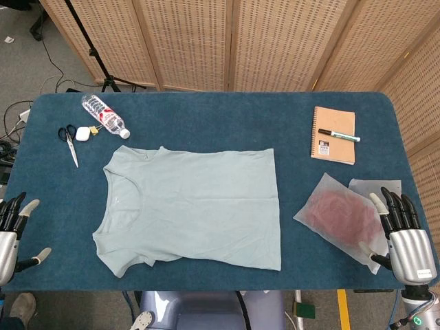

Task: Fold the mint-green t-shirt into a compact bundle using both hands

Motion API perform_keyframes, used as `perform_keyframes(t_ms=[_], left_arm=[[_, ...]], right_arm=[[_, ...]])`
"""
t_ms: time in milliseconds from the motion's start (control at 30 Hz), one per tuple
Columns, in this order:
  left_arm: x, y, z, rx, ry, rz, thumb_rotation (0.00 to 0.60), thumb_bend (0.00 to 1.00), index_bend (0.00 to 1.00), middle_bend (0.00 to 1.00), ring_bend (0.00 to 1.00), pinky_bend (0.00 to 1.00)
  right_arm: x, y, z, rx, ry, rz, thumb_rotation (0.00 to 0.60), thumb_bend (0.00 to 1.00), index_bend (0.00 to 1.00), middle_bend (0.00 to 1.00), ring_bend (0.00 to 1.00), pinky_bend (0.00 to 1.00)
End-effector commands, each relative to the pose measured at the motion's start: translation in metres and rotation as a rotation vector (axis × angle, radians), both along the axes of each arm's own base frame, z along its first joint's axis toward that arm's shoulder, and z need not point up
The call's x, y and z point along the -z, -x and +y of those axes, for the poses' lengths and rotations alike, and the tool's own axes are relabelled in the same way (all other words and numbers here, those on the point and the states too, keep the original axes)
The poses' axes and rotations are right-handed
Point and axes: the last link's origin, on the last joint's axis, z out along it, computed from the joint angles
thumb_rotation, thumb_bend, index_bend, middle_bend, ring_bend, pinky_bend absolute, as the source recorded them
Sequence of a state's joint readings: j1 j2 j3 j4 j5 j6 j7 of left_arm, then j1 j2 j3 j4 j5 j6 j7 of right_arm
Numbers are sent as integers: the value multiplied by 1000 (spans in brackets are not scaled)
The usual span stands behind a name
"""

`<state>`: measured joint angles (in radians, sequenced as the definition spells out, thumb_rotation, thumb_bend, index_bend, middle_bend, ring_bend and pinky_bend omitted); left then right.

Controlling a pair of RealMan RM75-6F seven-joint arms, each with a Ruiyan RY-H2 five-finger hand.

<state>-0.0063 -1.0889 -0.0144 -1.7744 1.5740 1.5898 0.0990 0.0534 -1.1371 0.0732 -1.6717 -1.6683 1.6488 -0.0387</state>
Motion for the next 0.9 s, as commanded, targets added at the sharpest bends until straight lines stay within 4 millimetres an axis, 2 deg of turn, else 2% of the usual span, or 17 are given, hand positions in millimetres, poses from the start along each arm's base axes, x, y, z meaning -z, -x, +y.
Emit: perform_keyframes(t_ms=[33, 467, 767, 900], left_arm=[[0, 0, 0, -1, 1, -2, 600, 0, 0, 0, 0, 0], [0, 0, 2, -3, 5, -3, 600, 0, 0, 0, 0, 0], [1, 1, 5, -17, 5, 1, 600, 0, 0, 0, 0, 0], [0, 0, 4, -13, -4, -5, 600, 0, 0, 0, 0, 0]], right_arm=[[0, 0, 0, -1, -1, 1, 600, 0, 0, 0, 0, 0], [5, -2, -1, -5, -24, 12, 600, 0, 0, 0, 0, 0], [31, -6, 1, -59, -161, 120, 600, 0, 2, 0, 0, 0], [46, -12, 3, -127, -224, 168, 600, 0, 75, 0, 0, 0]])
